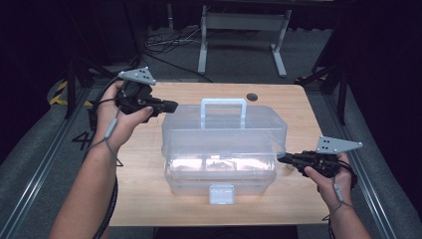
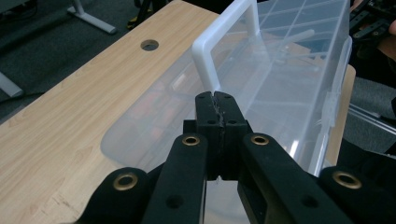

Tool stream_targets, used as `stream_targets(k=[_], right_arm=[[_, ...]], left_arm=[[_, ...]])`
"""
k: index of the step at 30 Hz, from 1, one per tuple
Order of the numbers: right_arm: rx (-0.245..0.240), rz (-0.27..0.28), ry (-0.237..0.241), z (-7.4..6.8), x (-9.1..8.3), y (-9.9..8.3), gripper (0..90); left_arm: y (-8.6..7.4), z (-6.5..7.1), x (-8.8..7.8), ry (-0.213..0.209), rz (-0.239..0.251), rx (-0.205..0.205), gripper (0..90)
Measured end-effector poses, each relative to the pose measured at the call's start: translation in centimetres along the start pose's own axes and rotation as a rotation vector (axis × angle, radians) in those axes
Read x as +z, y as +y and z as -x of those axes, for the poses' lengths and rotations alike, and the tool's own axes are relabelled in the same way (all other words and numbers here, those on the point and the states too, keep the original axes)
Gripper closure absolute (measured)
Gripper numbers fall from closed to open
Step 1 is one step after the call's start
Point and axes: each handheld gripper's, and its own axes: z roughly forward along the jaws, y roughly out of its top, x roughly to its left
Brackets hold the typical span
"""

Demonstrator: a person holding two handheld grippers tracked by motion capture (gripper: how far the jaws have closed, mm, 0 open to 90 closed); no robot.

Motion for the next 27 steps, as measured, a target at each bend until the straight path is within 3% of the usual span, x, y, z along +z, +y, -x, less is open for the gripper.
stream_targets(k=[13,17,22,27], right_arm=[[0.008,0.019,-0.022,0.2,0.1,0.5,90.0],[0.007,0.025,-0.028,0.2,0.2,0.6,90.0],[0.010,0.037,-0.037,0.2,0.2,0.7,90.0],[0.013,0.042,-0.048,0.1,0.2,0.7,90.0]], left_arm=[[-5.6,0.4,-2.9,0.030,0.047,-0.039,90.0],[-7.3,0.9,-3.0,0.024,0.067,-0.049,90.0],[-9.5,1.9,-2.4,0.039,0.041,-0.041,90.0],[-11.8,2.9,-1.4,-0.002,0.052,-0.055,90.0]])
